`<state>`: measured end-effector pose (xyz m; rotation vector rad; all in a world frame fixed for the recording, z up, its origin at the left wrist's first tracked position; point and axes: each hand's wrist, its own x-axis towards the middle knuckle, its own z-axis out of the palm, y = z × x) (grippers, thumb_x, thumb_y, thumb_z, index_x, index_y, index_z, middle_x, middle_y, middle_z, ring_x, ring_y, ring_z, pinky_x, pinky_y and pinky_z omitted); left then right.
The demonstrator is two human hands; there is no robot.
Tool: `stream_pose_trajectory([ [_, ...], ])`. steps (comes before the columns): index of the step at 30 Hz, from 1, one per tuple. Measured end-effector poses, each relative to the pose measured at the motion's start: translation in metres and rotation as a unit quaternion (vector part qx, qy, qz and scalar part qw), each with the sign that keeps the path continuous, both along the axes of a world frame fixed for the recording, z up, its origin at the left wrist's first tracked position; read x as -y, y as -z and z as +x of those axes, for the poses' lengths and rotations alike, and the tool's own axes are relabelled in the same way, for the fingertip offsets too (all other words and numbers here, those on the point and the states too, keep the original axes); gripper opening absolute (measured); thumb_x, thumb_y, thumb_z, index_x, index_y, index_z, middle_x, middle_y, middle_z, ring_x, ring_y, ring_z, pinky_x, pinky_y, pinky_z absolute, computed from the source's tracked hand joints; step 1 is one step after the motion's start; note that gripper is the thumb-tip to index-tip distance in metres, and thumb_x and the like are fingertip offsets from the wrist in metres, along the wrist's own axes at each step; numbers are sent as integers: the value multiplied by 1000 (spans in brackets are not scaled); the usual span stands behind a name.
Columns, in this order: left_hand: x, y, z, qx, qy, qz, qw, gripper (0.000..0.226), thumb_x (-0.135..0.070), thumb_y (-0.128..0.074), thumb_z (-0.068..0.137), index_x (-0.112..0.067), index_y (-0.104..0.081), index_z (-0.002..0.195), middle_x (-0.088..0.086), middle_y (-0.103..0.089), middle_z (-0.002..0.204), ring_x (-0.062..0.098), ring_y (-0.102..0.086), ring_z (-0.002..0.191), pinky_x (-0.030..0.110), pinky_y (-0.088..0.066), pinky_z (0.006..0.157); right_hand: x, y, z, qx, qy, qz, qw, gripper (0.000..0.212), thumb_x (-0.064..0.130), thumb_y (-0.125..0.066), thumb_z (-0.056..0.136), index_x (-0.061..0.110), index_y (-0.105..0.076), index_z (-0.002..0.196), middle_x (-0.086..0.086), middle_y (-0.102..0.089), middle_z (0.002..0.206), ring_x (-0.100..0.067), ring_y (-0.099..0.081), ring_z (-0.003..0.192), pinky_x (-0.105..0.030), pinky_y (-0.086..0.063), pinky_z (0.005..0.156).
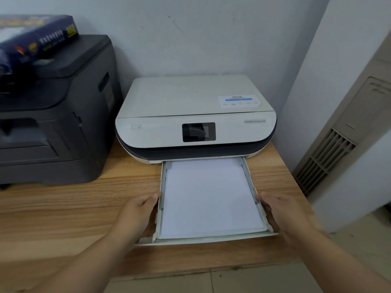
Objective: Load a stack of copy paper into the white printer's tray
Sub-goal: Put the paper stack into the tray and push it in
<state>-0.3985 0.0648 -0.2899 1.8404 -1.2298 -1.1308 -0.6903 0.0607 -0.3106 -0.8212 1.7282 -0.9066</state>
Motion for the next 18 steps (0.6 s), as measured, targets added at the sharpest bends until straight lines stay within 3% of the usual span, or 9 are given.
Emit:
stream_pose_trajectory([
  [2, -2, 0, -1, 6, 1, 3, 1000, 33, -30, -43, 96, -18, -60, 121, -5, -56, 133, 16, -47, 125, 27, -33, 98, 0, 2, 1, -5, -4, 2, 1000, 30, 25, -51, 86, 19, -74, 68, -39, -50, 118, -43, -59, 81, -42, -44, 71],
  [4, -3, 0, -2, 9, 3, 2, 1000, 33, -30, -42, 96, -19, -61, 121, -4, -55, 134, 17, -46, 126, 27, -32, 99, -1, 2, 2, -12, -3, 5, 1000, 31, 24, -50, 88, 17, -72, 68, -38, -51, 119, -54, -58, 95, -58, -51, 82],
  [6, -3, 0, -2, 7, 3, 0, 1000, 33, -29, -42, 96, -18, -61, 121, -4, -54, 135, 16, -45, 127, 25, -31, 97, -3, -2, 4, -24, 2, 1, 1000, 31, 22, -49, 90, 17, -71, 69, -36, -52, 120, -54, -50, 111, -66, -42, 90],
  [13, -4, -4, -4, -20, -12, 14, 1000, 33, -29, -41, 97, -17, -62, 119, -2, -55, 134, 14, -47, 117, 25, -30, 93, -3, -8, 10, -30, 12, -2, 999, 26, 21, -49, 90, 20, -70, 76, -33, -55, 120, -51, -50, 113, -67, -42, 91],
  [18, -12, -3, -2, -8, -10, 22, 1000, 32, -30, -42, 96, -19, -63, 117, -1, -57, 131, 22, -49, 122, 36, -35, 104, -9, -5, 3, -19, -4, -2, 1000, 29, 27, -48, 91, 22, -72, 77, -35, -51, 123, -51, -49, 114, -68, -41, 91],
])
